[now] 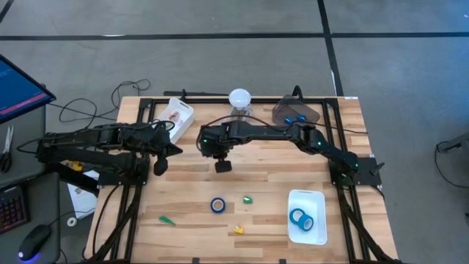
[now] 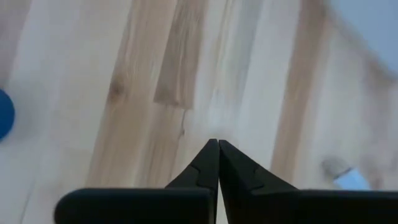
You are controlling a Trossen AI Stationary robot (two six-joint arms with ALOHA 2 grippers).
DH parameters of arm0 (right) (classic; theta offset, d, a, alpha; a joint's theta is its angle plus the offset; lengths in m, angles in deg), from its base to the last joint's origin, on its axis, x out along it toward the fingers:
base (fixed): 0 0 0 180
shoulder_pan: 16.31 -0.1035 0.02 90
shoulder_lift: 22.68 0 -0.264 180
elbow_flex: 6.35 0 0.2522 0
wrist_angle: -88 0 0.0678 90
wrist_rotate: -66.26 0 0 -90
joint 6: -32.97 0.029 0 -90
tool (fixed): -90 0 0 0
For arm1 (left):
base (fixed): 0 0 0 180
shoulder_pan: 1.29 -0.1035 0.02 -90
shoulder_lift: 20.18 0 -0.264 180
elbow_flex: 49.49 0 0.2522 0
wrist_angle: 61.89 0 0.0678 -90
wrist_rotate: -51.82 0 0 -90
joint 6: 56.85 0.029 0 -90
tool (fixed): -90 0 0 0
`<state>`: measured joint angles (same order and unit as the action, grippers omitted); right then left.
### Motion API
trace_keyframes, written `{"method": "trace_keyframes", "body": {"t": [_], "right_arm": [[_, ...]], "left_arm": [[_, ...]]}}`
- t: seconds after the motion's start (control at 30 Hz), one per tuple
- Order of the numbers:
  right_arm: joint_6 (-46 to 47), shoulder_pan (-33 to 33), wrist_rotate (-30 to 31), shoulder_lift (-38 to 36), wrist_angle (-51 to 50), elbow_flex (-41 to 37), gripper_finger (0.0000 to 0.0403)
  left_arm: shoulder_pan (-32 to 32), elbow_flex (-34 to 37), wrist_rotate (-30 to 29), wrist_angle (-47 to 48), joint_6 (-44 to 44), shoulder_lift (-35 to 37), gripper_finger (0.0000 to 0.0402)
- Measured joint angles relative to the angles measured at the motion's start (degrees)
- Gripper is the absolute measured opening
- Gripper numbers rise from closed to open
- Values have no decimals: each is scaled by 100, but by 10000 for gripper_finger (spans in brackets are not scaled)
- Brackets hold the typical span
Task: Pick and place Stapler, Stapler remover, tape
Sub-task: Put the right green stapler into the black bin
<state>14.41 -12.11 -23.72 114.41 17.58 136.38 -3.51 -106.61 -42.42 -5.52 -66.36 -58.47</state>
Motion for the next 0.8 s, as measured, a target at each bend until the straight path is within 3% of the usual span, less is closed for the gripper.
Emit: {"method": "trace_keyframes", "body": {"t": [0.53, 0.8], "right_arm": [[4, 12, -320, -494, -218, 9, 0], [94, -157, -305, -663, -1079, 3, 0]], "left_arm": [[0, 0, 3, 4, 0, 1, 1], [0, 0, 3, 4, 0, 1, 1]]}}
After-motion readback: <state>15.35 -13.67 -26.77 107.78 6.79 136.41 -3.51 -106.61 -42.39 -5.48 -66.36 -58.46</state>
